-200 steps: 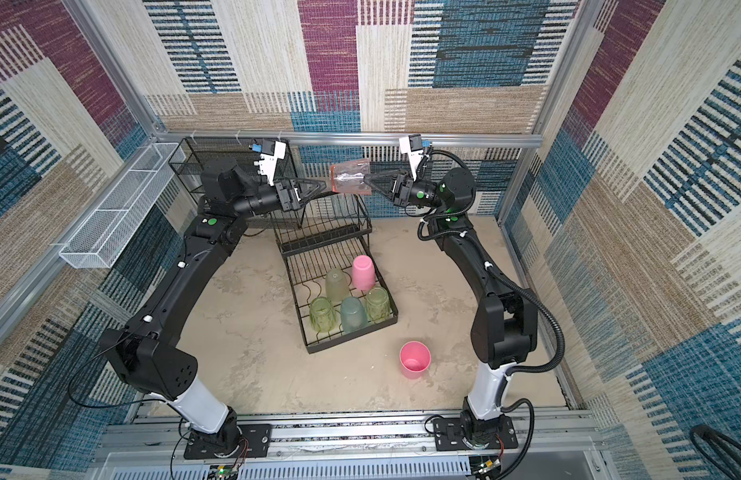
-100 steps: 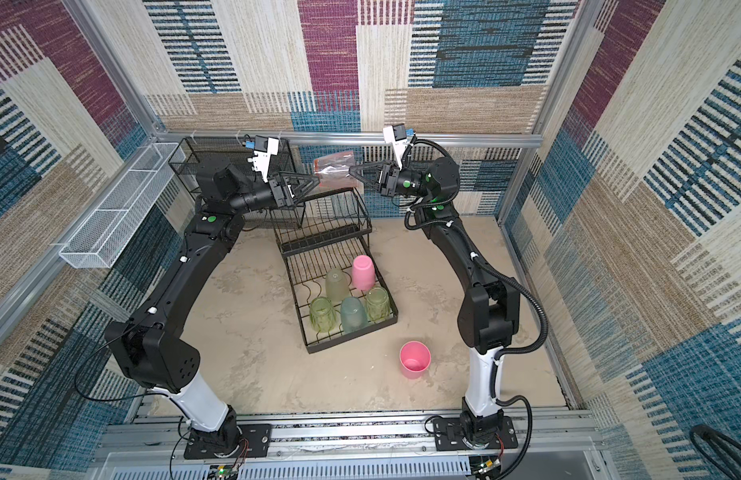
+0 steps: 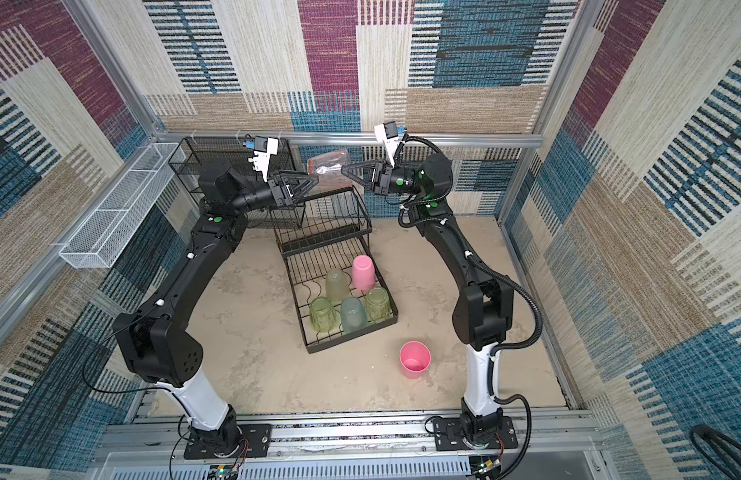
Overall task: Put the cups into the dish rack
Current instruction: 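Close the left gripper on the clear cup beside the right gripper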
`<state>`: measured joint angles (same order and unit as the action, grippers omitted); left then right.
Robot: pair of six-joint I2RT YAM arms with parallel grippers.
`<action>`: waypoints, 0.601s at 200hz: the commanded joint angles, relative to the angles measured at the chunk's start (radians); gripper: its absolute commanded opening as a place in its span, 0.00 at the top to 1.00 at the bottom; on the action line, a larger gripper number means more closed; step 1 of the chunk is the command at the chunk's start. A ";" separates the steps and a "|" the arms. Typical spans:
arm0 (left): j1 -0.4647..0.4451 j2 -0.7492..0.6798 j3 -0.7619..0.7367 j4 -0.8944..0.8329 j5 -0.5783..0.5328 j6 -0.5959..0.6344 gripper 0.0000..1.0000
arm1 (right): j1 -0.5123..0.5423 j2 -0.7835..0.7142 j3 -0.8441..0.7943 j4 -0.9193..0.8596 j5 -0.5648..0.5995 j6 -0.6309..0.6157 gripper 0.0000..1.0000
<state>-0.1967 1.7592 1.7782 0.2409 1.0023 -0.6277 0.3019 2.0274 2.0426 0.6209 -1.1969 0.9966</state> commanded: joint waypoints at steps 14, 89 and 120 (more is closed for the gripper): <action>-0.006 -0.010 -0.005 0.123 0.116 -0.023 0.16 | 0.011 0.013 0.031 -0.047 -0.049 0.022 1.00; 0.003 -0.045 0.036 -0.124 0.074 0.185 0.14 | 0.023 -0.063 0.005 -0.114 -0.059 -0.029 1.00; 0.017 -0.066 0.029 -0.106 0.111 0.188 0.14 | 0.028 -0.080 0.004 -0.133 -0.065 -0.038 1.00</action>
<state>-0.1856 1.7096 1.8080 0.1154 1.0466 -0.4786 0.3180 1.9629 2.0483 0.5060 -1.2144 0.9630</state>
